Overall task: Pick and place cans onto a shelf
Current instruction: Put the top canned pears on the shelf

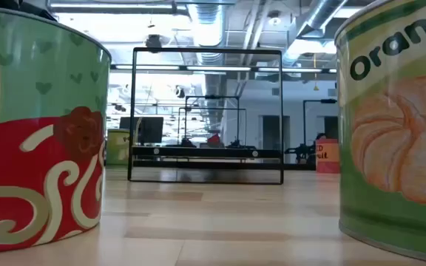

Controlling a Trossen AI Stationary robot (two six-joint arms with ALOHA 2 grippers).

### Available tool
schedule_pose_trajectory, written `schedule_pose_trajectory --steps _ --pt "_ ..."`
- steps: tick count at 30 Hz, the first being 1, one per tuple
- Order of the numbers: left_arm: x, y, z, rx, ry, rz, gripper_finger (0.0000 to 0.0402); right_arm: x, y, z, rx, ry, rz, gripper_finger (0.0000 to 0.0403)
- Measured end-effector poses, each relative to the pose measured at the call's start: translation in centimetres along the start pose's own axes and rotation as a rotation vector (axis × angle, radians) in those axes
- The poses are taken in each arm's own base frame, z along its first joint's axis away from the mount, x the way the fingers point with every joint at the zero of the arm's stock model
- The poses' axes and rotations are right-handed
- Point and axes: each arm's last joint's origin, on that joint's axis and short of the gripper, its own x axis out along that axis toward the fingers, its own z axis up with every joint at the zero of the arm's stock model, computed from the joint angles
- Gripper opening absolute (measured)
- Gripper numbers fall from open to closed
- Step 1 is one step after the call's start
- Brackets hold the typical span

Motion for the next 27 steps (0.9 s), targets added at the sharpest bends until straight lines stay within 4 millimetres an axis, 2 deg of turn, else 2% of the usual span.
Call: schedule_pose_trajectory --steps 27 --pt "0.00 0.01 0.01 0.020 -0.001 0.001 0.0000 0.00 0.00 -0.01 0.000 0.000 0.000 0.0037"
